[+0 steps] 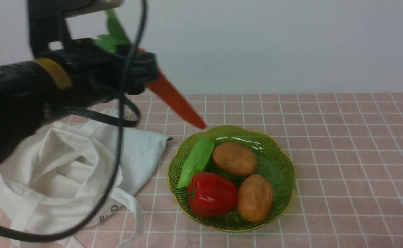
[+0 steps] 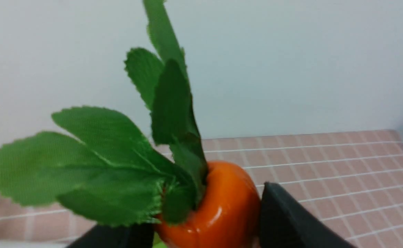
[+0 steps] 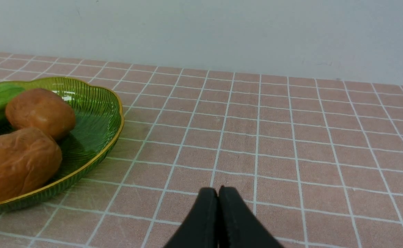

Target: Take vegetables from bag on pink coffee tablecloth place on plate.

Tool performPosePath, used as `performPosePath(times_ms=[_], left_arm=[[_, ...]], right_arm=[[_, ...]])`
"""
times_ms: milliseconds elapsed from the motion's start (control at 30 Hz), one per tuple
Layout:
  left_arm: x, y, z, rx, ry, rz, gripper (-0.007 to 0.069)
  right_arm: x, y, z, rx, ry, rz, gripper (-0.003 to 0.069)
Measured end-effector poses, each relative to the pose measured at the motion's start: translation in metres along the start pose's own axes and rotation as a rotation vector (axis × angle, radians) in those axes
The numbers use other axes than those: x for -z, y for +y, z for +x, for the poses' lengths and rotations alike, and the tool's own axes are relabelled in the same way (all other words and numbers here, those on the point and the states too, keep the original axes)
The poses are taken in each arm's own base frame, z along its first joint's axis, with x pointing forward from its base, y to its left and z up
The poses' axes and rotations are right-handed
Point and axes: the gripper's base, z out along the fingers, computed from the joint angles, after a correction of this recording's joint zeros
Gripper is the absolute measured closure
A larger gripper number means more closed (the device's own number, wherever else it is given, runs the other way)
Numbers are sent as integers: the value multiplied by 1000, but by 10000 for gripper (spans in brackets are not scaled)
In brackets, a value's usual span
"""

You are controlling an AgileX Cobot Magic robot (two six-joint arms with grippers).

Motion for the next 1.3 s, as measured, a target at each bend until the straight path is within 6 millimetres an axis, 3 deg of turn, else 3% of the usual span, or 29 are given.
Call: performPosePath(times_ms=[133,267,400,600,700,800,900,1067,1233,1267,1300], left_arm=[[-41,-9,34,-16,58,42,273],[-76,0,72,-18,159,12,273],[-98,11,102,-1,239,-25,273],[-107,17,116,29,277,-47,257],[-107,17,115,28,272,-45,178],[-103,16,111,13,279,-46,43],[-83,16,90,-26,305,-68,-19],[-45,21,55,-48,312,-112,33],[43,18,5,-136,280,-158,393],[68,14,-4,-161,242,-157,509],[90,11,-12,-175,195,-152,560]], right_arm=[[0,0,0,0,0,0,673],[0,0,0,0,0,0,673],[0,0,0,0,0,0,673],[0,0,0,0,0,0,673],[0,0,0,0,0,0,673],[0,0,0,0,0,0,673],[0,0,0,0,0,0,673],[0,0,0,0,0,0,673],[0,0,0,0,0,0,673],[0,0,0,0,0,0,673],[0,0,0,0,0,0,673]])
